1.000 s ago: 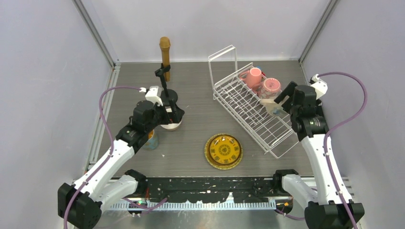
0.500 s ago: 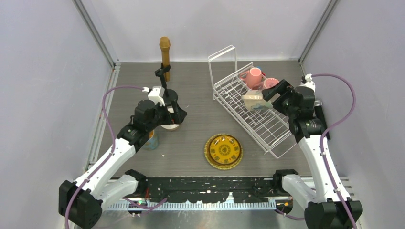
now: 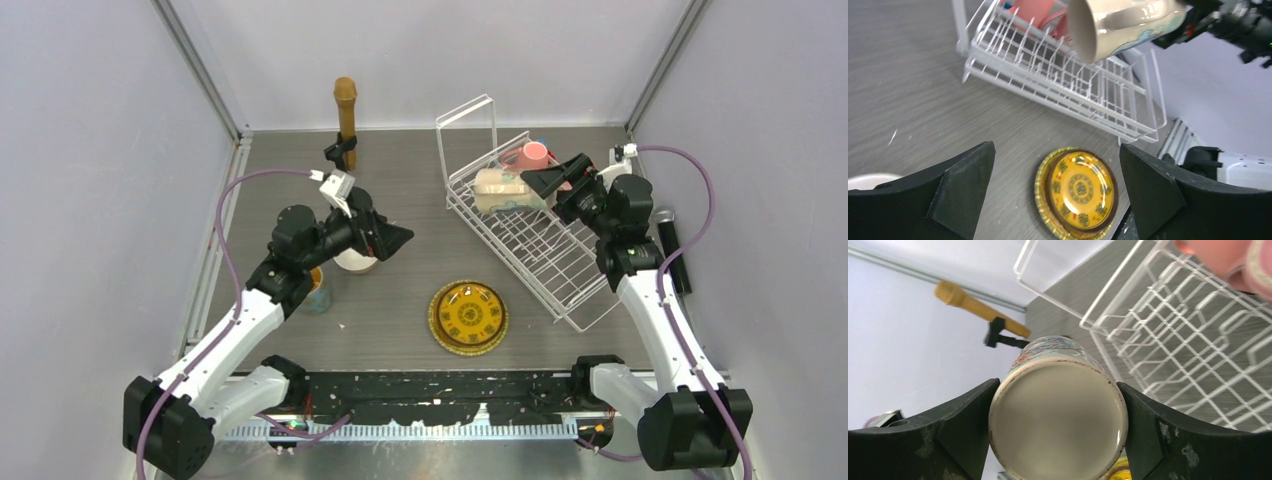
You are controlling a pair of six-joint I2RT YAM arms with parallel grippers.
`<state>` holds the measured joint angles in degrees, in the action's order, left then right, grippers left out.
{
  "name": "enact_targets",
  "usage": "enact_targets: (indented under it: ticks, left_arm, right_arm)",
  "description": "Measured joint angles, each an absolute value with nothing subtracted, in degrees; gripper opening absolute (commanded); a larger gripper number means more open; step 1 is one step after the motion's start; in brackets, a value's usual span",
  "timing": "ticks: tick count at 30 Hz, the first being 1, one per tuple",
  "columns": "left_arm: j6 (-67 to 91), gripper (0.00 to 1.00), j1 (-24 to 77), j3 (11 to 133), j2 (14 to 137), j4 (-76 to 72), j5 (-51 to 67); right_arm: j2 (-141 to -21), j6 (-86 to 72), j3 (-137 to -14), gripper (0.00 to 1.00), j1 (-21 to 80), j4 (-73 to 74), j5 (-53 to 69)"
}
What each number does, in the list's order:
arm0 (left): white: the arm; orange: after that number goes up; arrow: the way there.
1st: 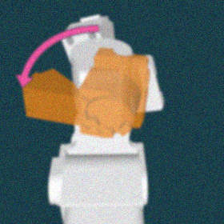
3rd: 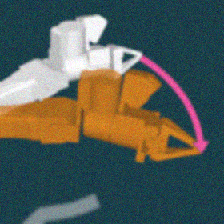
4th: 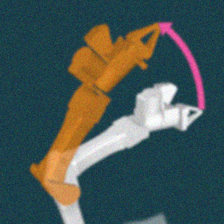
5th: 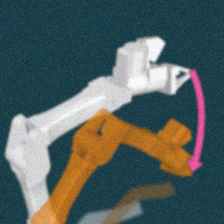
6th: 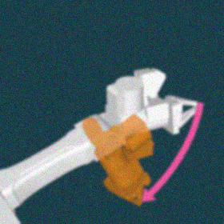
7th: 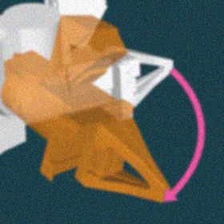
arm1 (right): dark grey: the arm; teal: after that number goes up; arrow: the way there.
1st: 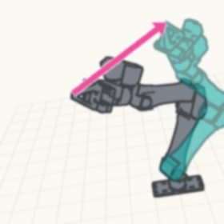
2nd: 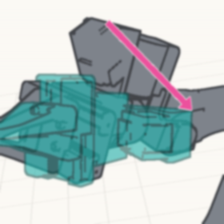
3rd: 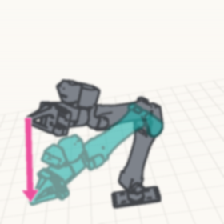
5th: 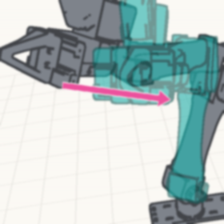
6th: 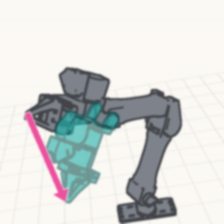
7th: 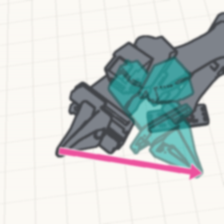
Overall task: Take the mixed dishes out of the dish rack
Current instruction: Place the cup at the center of the board.
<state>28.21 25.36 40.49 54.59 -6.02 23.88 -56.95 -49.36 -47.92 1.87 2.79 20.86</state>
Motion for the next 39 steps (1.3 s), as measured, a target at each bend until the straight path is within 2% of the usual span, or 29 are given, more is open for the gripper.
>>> enact_targets:
  ticks: [5, 10, 15, 20, 32, 39]
  left_arm:
    - [31.6, 0.98, 25.4, 41.9, 59.0, -14.5, 28.1]
    - [42.2, 0.95, 25.4, 45.7, 66.8, -19.7, 29.2]
    - [50.9, 0.94, 25.6, 48.4, 69.6, -24.7, 30.9]
    - [55.2, 0.92, 26.7, 49.8, 69.8, -26.0, 29.8]
    - [57.3, 0.88, 30.0, 51.6, 74.8, -24.8, 28.5]
    - [60.9, 0.75, 30.5, 51.6, 76.5, -27.9, 29.3]
  right_arm:
    - [-58.0, -55.4, -46.5, 0.00, 1.9, -5.9, 26.8]
    - [-59.2, -59.0, -44.6, 0.00, 1.9, -16.0, 32.7]
    - [-60.0, -59.0, -40.8, 0.00, 2.9, -24.1, 36.8]
    - [-62.8, -59.0, -37.1, 0.00, 6.0, -31.5, 38.3]
    - [-64.9, -56.7, -36.5, 0.00, 12.0, -37.8, 38.3]
    - [-67.1, -56.2, -36.5, 0.00, 14.3, -41.6, 37.8]
